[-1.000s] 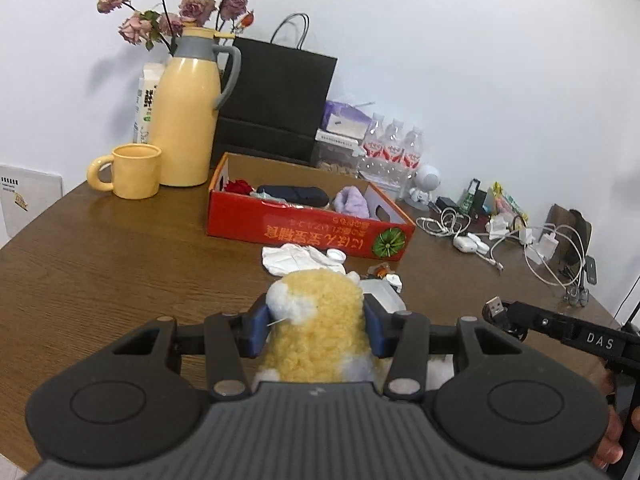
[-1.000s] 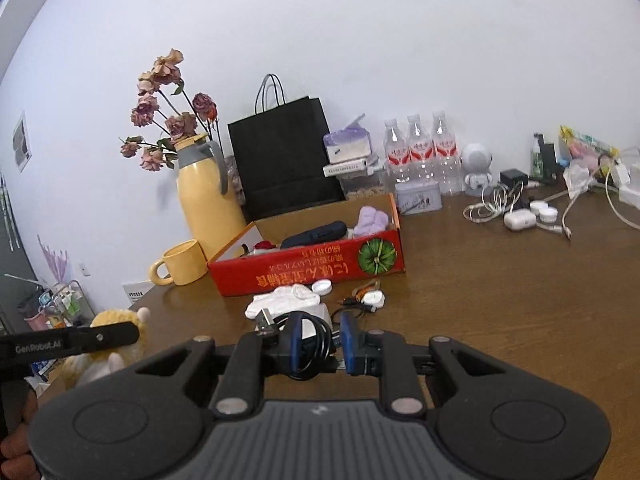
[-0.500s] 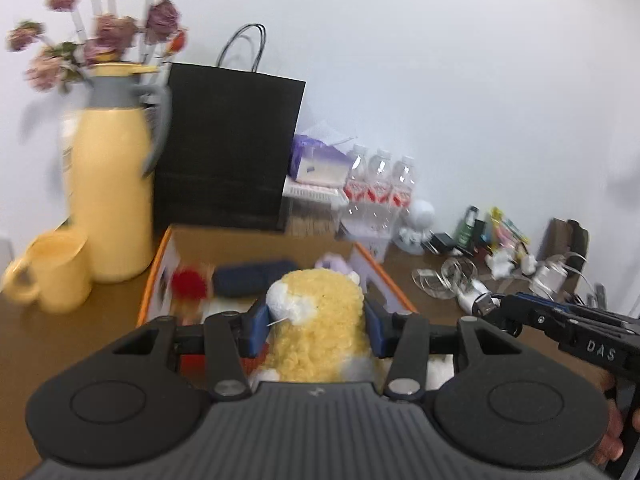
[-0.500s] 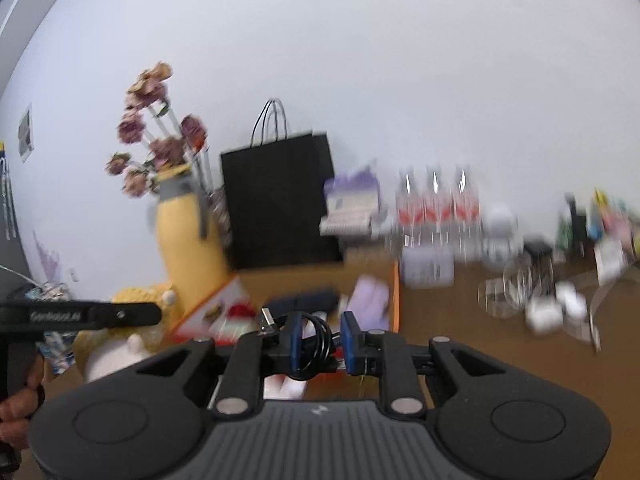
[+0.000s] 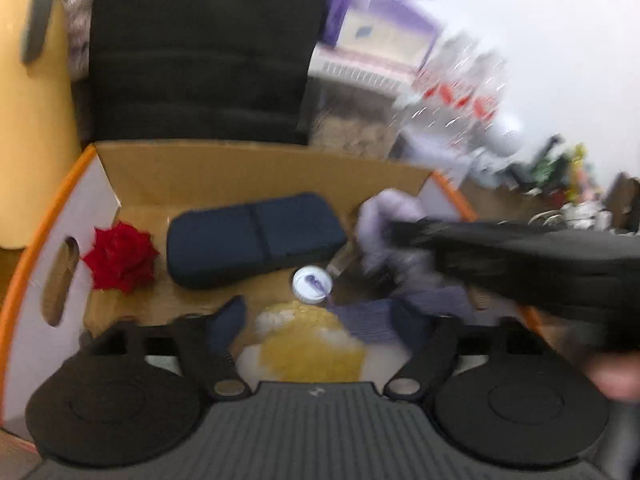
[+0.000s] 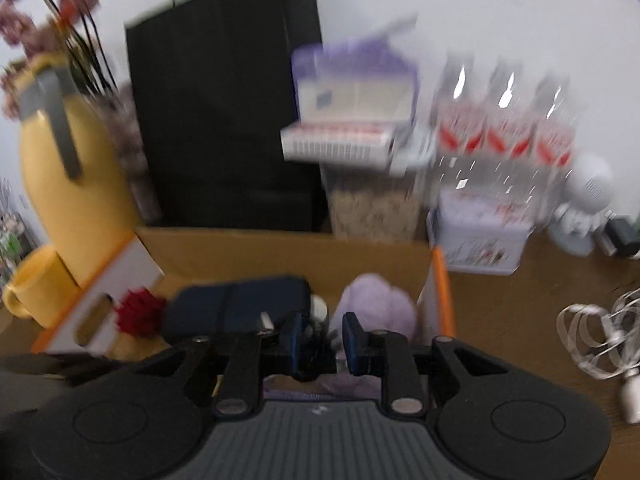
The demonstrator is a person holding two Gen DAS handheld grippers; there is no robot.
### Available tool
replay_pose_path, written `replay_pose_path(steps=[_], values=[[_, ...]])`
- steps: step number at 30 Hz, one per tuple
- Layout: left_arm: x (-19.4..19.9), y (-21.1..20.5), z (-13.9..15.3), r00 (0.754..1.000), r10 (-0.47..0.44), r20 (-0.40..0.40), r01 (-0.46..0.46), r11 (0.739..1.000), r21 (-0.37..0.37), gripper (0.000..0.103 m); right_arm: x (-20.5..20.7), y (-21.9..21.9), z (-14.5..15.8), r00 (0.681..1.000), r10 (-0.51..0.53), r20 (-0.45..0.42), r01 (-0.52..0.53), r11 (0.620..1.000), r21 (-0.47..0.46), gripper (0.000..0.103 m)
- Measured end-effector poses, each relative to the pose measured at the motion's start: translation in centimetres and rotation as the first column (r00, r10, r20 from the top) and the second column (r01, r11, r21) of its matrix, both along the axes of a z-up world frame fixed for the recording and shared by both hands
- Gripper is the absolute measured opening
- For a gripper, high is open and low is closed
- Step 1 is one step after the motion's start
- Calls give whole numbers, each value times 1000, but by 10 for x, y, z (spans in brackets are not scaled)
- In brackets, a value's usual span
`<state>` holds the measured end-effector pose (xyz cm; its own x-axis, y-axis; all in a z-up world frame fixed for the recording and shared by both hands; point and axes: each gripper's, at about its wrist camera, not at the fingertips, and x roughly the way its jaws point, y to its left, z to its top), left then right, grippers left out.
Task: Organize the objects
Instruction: 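Drop the plush hamster and black cable into the box, open both tools, then grasp the small yellow sponge with the left tool while the right tool grasps a white round charger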
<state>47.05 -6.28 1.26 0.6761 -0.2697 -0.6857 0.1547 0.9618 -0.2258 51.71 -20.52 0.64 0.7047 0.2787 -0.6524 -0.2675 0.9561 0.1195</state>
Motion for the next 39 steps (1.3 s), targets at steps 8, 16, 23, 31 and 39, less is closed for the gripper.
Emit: replay_pose_path(steps=[8, 16, 23, 31, 39], values=[[-51, 8, 34, 975, -180, 133, 169, 981, 93, 76, -25, -23, 22, 993, -72, 88, 59, 988, 140, 56], [-58, -15, 17, 989, -144, 43, 140, 986, 86, 59, -121, -48, 47, 976, -118, 182, 87, 981, 172, 62], [-210, 35, 49, 945, -149, 291, 142, 989, 45, 103, -257, -65, 46, 960, -139, 244, 90, 975, 202, 92], [-350, 79, 13, 964, 36, 263, -45, 999, 29, 103, -370, -64, -1, 971, -186, 151, 149, 962, 228, 91], [-415, 86, 43, 908, 73, 412, -117, 990, 84, 103, -451, -63, 12, 962, -145, 231, 119, 985, 122, 94]])
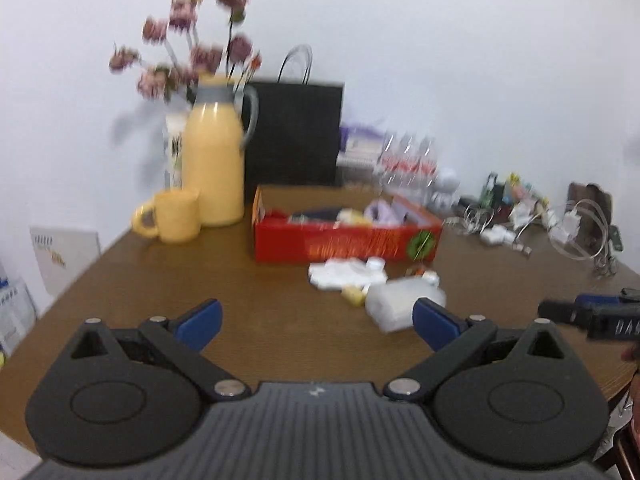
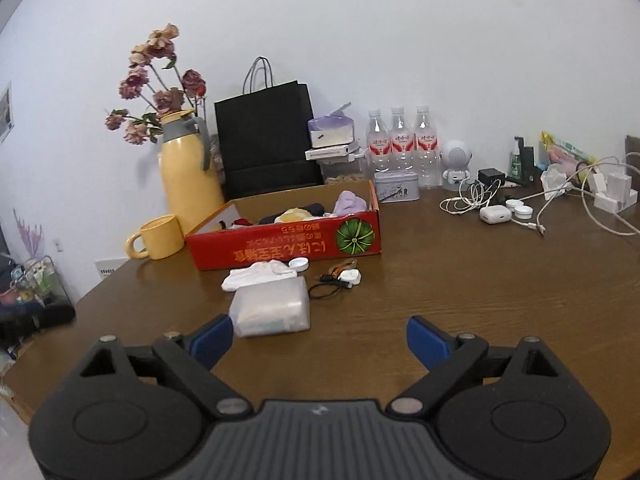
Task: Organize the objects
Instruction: 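Grasp the small yellow sponge with the left tool while the right tool grasps a white round charger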
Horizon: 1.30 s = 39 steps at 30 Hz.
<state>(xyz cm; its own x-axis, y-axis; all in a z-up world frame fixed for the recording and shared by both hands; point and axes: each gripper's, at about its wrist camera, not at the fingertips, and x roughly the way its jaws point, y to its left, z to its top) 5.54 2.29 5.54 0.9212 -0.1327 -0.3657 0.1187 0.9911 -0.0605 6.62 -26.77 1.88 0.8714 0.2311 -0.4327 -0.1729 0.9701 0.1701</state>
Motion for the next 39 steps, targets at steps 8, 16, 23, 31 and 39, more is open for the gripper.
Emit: replay_pose_path(steps=[8, 16, 23, 31, 39], values=[[30, -9, -26, 993, 8, -114, -10, 1000, -21, 103, 4, 3, -17, 998, 19, -66, -23, 998, -60, 95], [95, -21, -53, 985, -42, -170, 41, 999, -9, 103, 48, -8, -36, 997, 15, -70, -18, 999, -34, 91], [176, -51, -52, 962, -169, -215, 183, 982, 47, 75, 125, -2, -41, 993, 69, -93, -76, 994, -74, 87], [233, -50, -74, 943, -160, -292, 162, 987, -18, 47, 213, 24, -29, 986, 129, -103, -138, 987, -86, 58], [245, -42, -92, 925, -182, -334, 164, 983, -82, 46, 299, 79, -58, 955, 207, -214, -240, 960, -144, 25]])
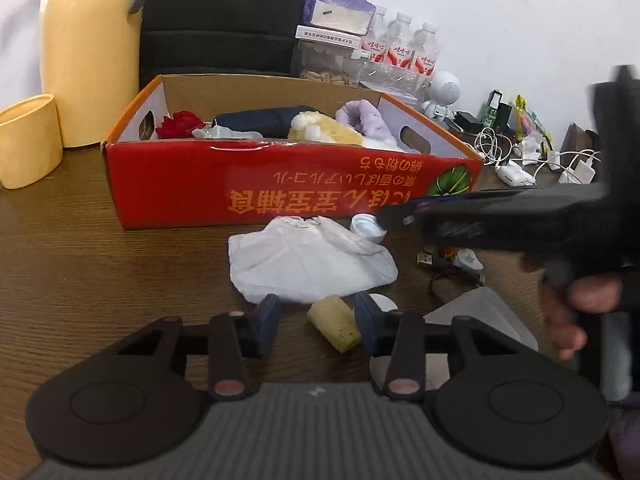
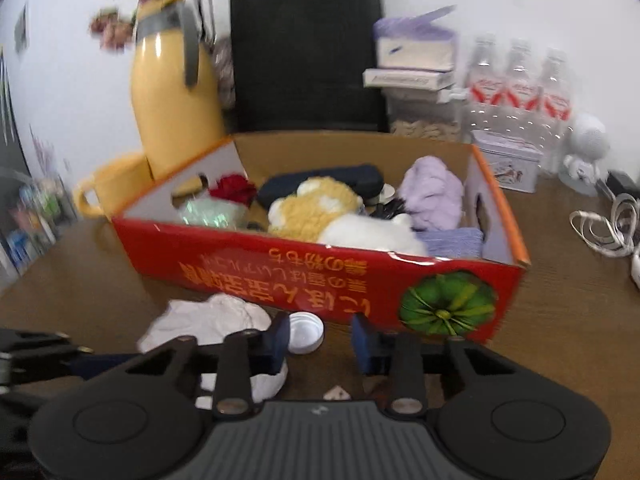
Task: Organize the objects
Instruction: 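Grasp the small yellow sponge with the left tool while the right tool grasps a white round charger, then lower the sponge and charger into the box and open both tools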
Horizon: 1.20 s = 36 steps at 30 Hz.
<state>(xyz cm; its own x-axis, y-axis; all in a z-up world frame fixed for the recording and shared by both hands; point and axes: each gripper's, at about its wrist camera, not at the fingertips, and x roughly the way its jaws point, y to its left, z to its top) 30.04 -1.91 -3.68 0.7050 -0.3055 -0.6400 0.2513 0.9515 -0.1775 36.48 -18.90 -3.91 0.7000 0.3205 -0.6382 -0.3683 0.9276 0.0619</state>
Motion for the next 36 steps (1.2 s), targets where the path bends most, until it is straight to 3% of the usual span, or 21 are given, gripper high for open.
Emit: replay_pose_path(steps=[2, 4, 6, 8, 9, 16, 21, 27, 36], values=[[-1, 1, -1, 1000, 10, 2, -10, 1000, 1, 47, 3, 12, -9, 1000, 0, -1, 0, 997, -76, 17], [-3, 1, -1, 1000, 9, 5, -9, 1000, 2, 47, 2, 12, -14, 1000, 7, -2, -7, 998, -59, 7], [-3, -1, 0, 1000, -1, 4, 1, 1000, -2, 43, 0, 9, -12, 1000, 1, -7, -1, 998, -56, 4], [-5, -5, -1, 999, -47, -8, 47, 999, -14, 37, -6, 3, -6, 999, -24, 23, 25, 999, -44, 3], [-7, -8, -1, 998, -63, -2, 63, 998, -5, 27, -12, -1, -1, 999, -36, 39, 37, 999, -26, 3], [-24, -18, 2, 998, -33, 50, 29, 996, 81, 25, -72, -27, 22, 987, -95, 130, 87, 994, 65, 3], [-71, 1, 22, 995, 43, 90, -45, 999, 18, 25, -134, -38, 29, 982, -93, 162, 82, 994, 74, 3], [-130, 19, 41, 987, 130, 91, -129, 992, -13, 25, -210, -48, 21, 988, -96, 120, 80, 989, 126, 3], [-183, 27, 62, 977, 150, 151, -151, 989, -7, 25, -261, -51, 22, 984, -113, 136, 98, 989, 110, 3]])
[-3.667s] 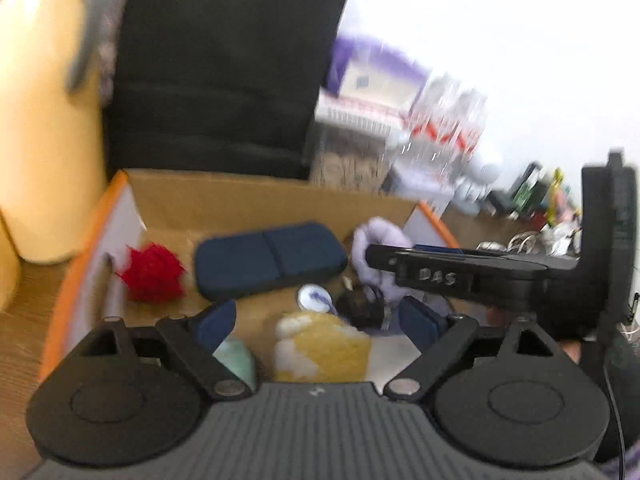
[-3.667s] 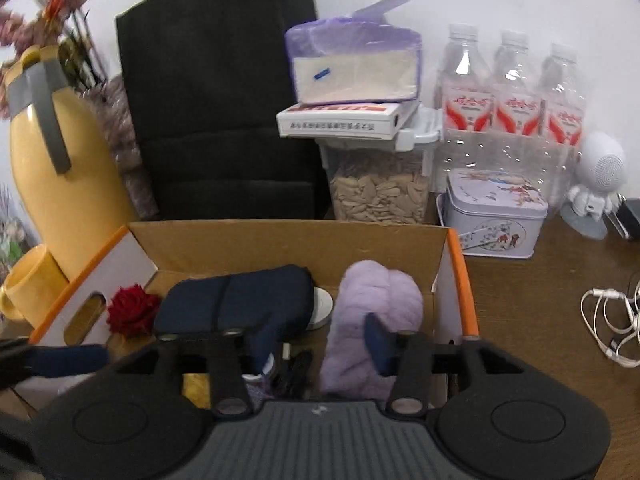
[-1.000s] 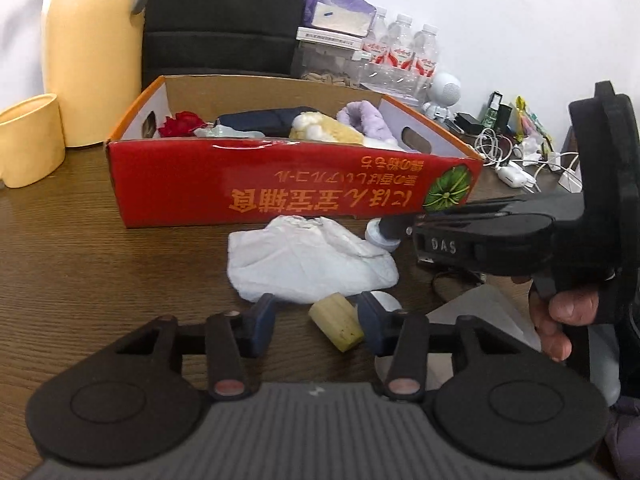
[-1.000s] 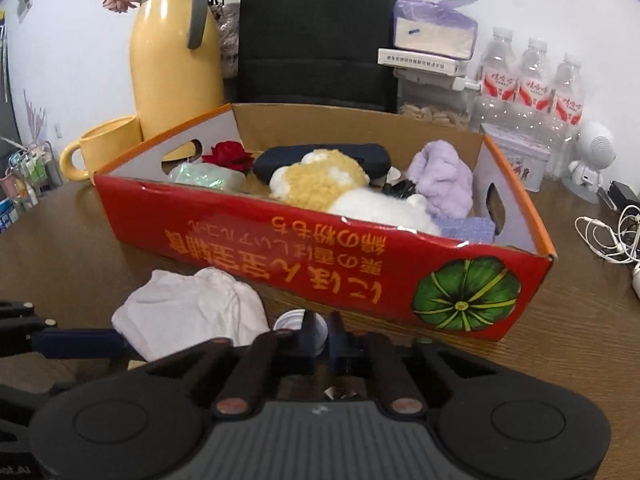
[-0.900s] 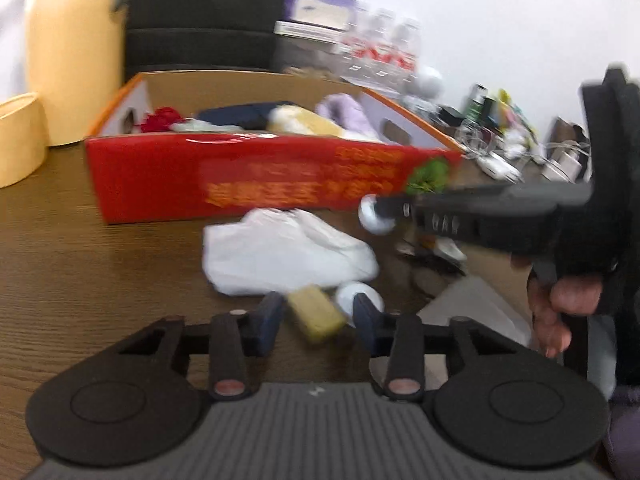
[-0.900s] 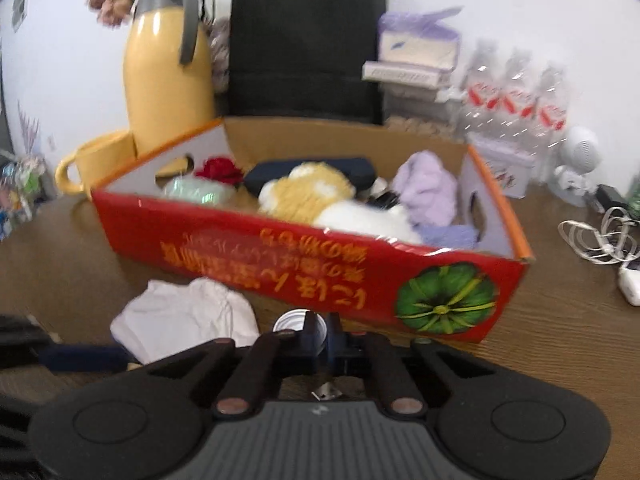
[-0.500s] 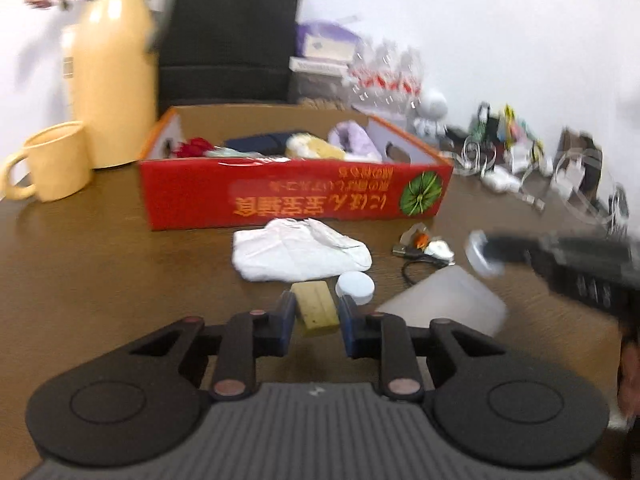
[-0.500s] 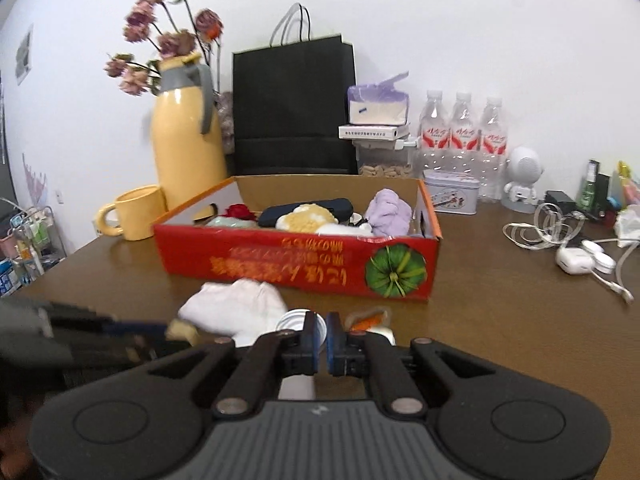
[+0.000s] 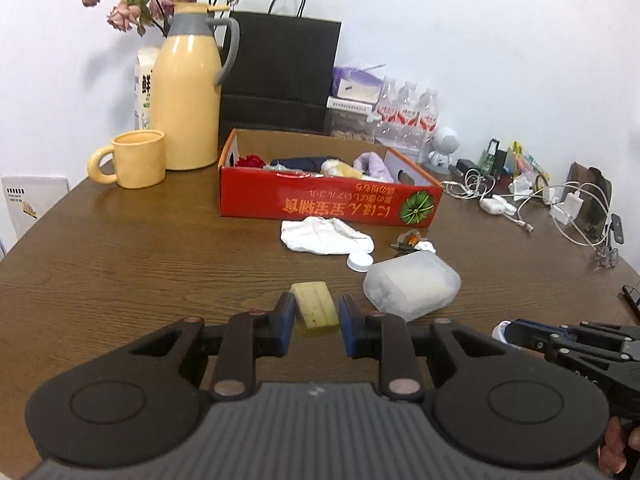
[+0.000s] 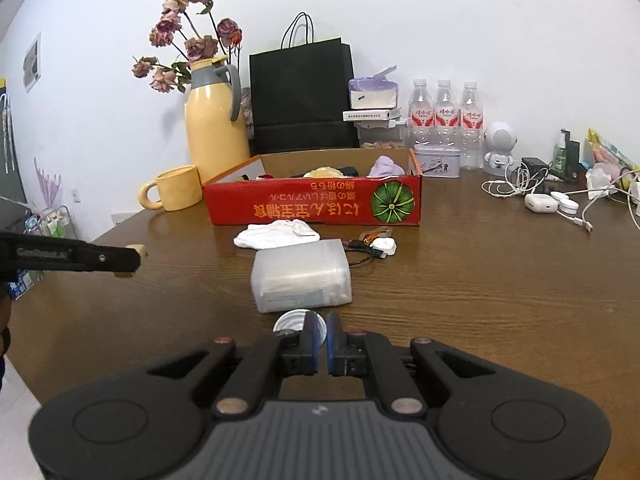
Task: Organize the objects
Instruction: 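Lower the sponge and charger into the box and open both tools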
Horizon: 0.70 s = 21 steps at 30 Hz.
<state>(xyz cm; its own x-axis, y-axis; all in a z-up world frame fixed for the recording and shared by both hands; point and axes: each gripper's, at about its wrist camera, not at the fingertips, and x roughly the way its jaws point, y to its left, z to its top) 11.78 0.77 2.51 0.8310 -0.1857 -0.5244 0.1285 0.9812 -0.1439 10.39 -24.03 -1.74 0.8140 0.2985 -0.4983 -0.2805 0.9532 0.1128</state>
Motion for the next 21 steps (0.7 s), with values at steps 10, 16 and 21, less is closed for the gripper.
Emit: replay_pose_path(steps=[10, 16, 21], values=[[66, 27, 35, 992, -124, 32, 126, 987, -97, 25, 34, -5, 35, 997, 57, 43, -58, 998, 30, 3], [203, 38, 56, 996, -90, 16, 90, 996, 23, 25, 138, 17, 82, 979, 133, 152, -127, 991, -46, 3], [312, 36, 23, 987, -68, -143, 75, 996, 40, 26, 255, 58, 89, 980, 186, 70, -181, 981, -66, 3]])
